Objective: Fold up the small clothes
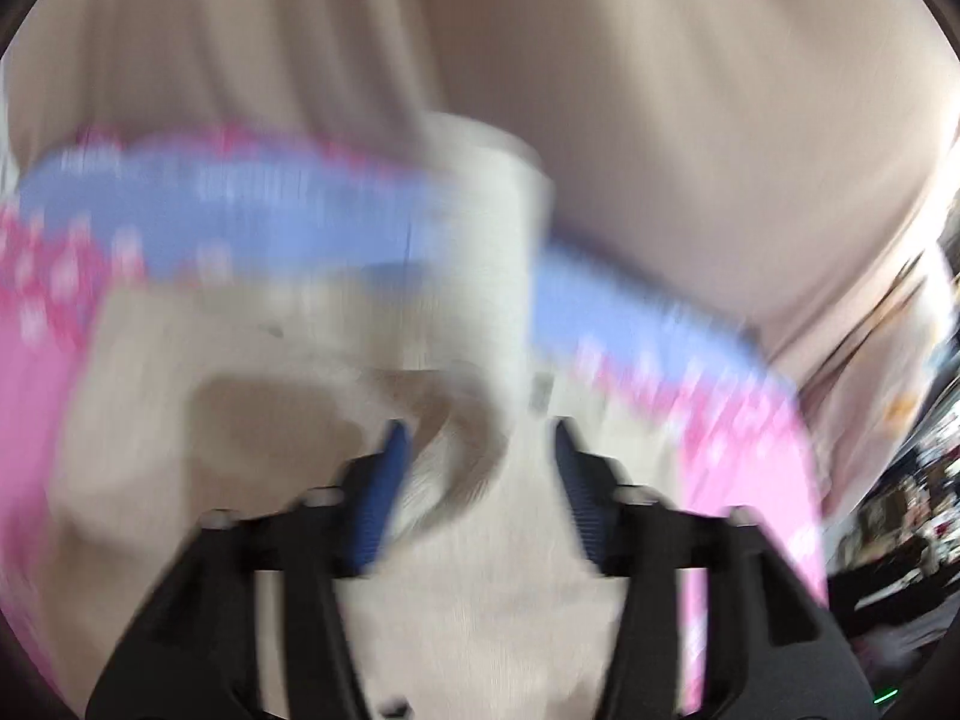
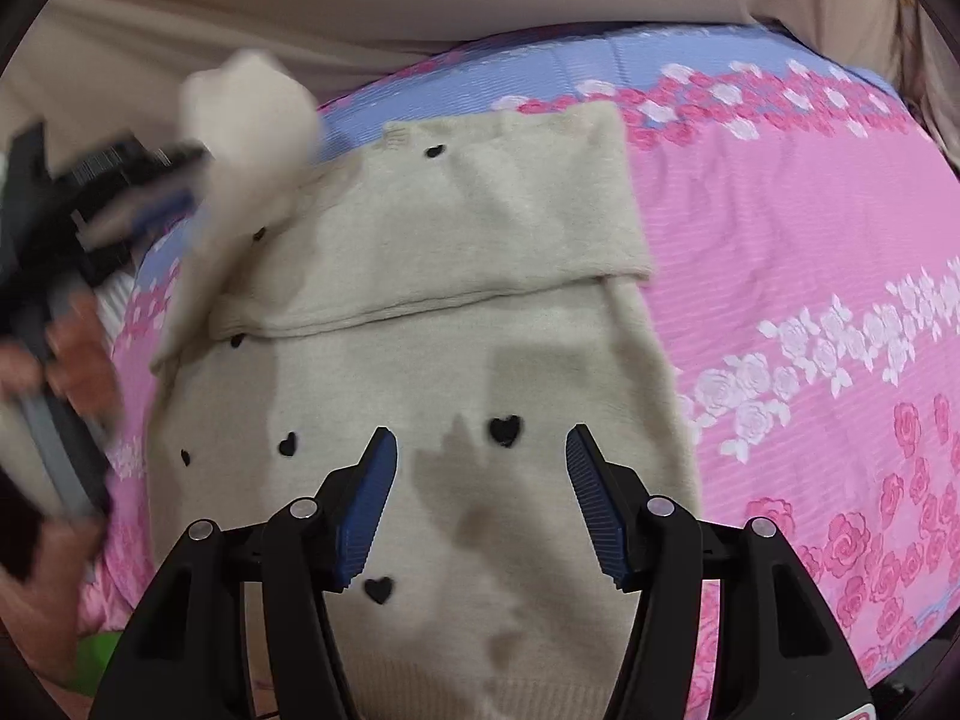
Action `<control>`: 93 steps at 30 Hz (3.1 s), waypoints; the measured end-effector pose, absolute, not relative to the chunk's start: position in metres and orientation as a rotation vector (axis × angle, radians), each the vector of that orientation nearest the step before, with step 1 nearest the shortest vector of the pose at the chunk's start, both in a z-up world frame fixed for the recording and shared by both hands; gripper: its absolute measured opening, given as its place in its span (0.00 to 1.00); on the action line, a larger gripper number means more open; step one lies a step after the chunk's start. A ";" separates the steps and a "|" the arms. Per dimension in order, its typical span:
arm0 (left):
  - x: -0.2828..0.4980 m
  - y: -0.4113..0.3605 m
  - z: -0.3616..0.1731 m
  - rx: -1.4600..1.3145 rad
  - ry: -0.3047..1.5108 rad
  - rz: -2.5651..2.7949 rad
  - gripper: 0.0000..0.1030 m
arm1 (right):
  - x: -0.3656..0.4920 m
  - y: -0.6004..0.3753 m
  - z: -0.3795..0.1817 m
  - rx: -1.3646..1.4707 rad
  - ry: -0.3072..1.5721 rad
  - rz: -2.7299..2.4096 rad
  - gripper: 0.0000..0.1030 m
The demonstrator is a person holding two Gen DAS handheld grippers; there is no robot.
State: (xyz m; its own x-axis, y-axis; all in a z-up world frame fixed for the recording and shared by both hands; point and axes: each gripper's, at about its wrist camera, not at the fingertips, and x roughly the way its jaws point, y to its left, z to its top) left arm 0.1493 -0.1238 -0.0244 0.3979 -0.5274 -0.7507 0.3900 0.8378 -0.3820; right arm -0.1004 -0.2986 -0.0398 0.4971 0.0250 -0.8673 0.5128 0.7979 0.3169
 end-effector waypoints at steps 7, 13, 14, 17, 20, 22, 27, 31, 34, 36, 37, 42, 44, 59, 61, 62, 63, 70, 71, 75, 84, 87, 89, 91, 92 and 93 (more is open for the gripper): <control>0.088 -0.111 -0.068 -0.019 1.099 -0.513 0.65 | -0.077 -0.339 -0.038 0.623 0.979 -0.266 0.59; 0.083 -0.055 -0.067 -0.144 1.124 -0.433 0.65 | 0.012 -0.367 -0.048 0.739 0.937 -0.203 0.60; 0.082 -0.045 -0.066 -0.165 1.128 -0.422 0.65 | 0.025 -0.371 -0.053 0.766 0.936 -0.206 0.60; 0.083 -0.017 -0.066 -0.226 1.134 -0.385 0.67 | 0.062 -0.381 -0.072 0.842 0.960 -0.242 0.61; 0.083 0.012 -0.068 -0.280 1.143 -0.351 0.67 | 0.083 -0.379 -0.086 0.908 0.957 -0.234 0.54; 0.084 0.027 -0.071 -0.308 1.151 -0.326 0.67 | 0.096 -0.368 -0.088 0.906 0.984 -0.213 0.14; 0.086 0.056 -0.078 -0.368 1.168 -0.270 0.67 | 0.117 -0.318 -0.012 0.742 0.875 -0.071 0.07; 0.093 0.065 -0.077 -0.435 1.161 -0.263 0.68 | 0.095 -0.289 0.083 0.592 0.691 0.019 0.06; 0.103 0.072 -0.079 -0.573 1.163 -0.277 0.68 | 0.067 -0.298 0.079 0.493 0.698 -0.081 0.06; 0.116 0.076 -0.088 -0.690 1.176 -0.293 0.70 | 0.062 -0.317 0.030 0.461 0.826 -0.186 0.06; 0.122 0.078 -0.093 -0.735 1.185 -0.288 0.70 | 0.060 -0.328 -0.002 0.495 0.912 -0.229 0.06; 0.166 0.090 -0.118 -0.923 1.179 -0.190 0.68 | 0.039 -0.345 -0.062 0.631 0.988 -0.256 0.06; 0.178 0.094 -0.119 -0.967 1.158 -0.172 0.57 | 0.038 -0.346 -0.068 0.644 1.000 -0.255 0.06; 0.187 0.105 -0.124 -0.780 1.124 -0.085 0.13 | 0.006 -0.362 -0.108 0.726 1.019 -0.303 0.02; 0.185 0.103 -0.120 -0.735 1.125 -0.092 0.13 | 0.001 -0.365 -0.103 0.761 1.011 -0.305 0.09; 0.182 0.101 -0.116 -0.709 1.131 -0.097 0.13 | 0.000 -0.365 -0.098 0.756 1.006 -0.311 0.12; 0.180 0.101 -0.112 -0.695 1.131 -0.102 0.14 | -0.001 -0.367 -0.091 0.753 0.992 -0.317 0.19; 0.157 0.085 -0.074 -0.603 1.053 -0.168 0.34 | 0.023 -0.375 -0.067 0.850 0.895 -0.238 0.51; 0.157 0.078 -0.071 -0.578 1.055 -0.182 0.34 | 0.032 -0.374 -0.074 0.851 0.919 -0.236 0.54; 0.156 0.058 -0.071 -0.487 1.067 -0.199 0.34 | 0.055 -0.362 -0.100 0.772 1.037 -0.281 0.39; 0.140 0.027 -0.065 -0.259 1.065 -0.246 0.36 | 0.058 -0.353 -0.045 0.478 0.942 -0.285 0.09; 0.139 0.020 -0.072 -0.254 1.103 -0.253 0.36 | 0.060 -0.364 -0.093 0.487 1.133 -0.310 0.13; 0.138 0.015 -0.071 -0.242 1.116 -0.261 0.36 | 0.044 -0.366 -0.074 0.529 1.034 -0.316 0.18; 0.134 0.011 -0.068 -0.227 1.109 -0.275 0.41 | 0.029 -0.370 -0.059 0.572 0.969 -0.325 0.34; 0.133 0.010 -0.068 -0.228 1.110 -0.284 0.45 | 0.020 -0.372 -0.053 0.591 0.951 -0.326 0.36; 0.131 0.009 -0.067 -0.238 1.113 -0.294 0.46 | 0.012 -0.373 -0.051 0.597 0.952 -0.327 0.37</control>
